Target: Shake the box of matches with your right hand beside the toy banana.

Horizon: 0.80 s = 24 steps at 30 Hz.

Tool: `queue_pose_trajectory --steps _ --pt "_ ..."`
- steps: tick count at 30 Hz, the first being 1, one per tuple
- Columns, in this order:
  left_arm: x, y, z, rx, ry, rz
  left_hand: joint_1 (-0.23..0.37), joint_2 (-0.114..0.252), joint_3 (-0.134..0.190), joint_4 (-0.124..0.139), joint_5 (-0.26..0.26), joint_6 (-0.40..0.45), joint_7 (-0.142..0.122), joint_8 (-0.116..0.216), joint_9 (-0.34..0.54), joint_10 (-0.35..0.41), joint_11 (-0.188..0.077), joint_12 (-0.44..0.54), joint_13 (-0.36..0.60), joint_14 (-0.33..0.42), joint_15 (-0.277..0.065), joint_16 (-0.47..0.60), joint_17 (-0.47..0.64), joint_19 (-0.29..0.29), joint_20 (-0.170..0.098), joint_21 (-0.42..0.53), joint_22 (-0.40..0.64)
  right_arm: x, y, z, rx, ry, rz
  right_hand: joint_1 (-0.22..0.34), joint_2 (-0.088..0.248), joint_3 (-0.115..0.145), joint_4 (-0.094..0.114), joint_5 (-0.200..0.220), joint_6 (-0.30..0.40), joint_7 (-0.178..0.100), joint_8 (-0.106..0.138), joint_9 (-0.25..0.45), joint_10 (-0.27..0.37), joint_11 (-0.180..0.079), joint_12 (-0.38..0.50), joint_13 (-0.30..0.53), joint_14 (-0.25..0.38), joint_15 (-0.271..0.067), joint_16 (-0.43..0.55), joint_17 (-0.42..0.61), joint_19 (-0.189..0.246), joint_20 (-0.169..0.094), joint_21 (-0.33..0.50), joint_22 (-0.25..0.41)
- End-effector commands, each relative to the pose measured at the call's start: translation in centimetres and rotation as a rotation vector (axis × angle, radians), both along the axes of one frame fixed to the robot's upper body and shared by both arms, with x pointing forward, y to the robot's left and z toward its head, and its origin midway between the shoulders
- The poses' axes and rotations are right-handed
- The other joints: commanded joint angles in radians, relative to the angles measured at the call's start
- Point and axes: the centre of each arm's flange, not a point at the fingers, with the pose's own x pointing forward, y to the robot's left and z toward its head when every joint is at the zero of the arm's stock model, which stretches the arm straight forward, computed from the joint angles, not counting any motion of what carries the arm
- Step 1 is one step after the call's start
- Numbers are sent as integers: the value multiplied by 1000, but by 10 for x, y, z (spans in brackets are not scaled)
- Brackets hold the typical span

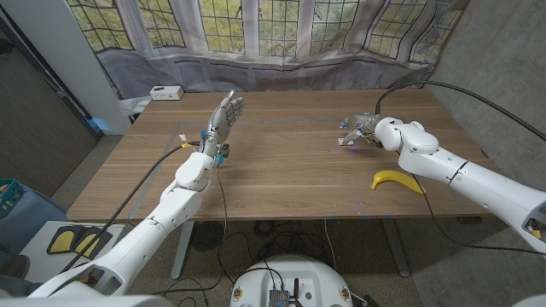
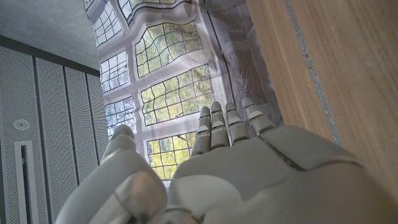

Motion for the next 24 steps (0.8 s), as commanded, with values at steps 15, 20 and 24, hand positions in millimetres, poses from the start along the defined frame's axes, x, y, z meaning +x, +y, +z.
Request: queue_pose_trajectory --steps 15,20,24 --pt "3 1 -3 -13 4 8 14 4 9 1 0 11 -3 -1 3 7 -2 -2 3 -2 4 -2 2 -3 4 -2 2 24 -4 -10 -38 38 -26 18 -5 -5 7 9 81 -58 27 2 56 -57 14 2 46 -15 13 2 14 -23 -2 5" --pt "3 1 -3 -12 7 10 14 4 9 1 0 12 -1 -1 3 7 -3 -2 3 -1 3 -2 2 -3 4 -2 2 28 -4 -11 -49 41 -30 12 -5 -9 12 9 92 -73 29 1 56 -64 10 2 54 -14 15 2 15 -25 -3 5" --pt "3 1 -3 -13 7 11 14 4 9 1 0 13 -2 0 3 9 -2 -2 3 1 3 -1 2 -3 4 -2 2 30 -5 -11 -49 41 -32 14 -4 -9 11 9 95 -75 29 1 61 -65 10 1 64 -17 18 2 17 -25 -3 5"
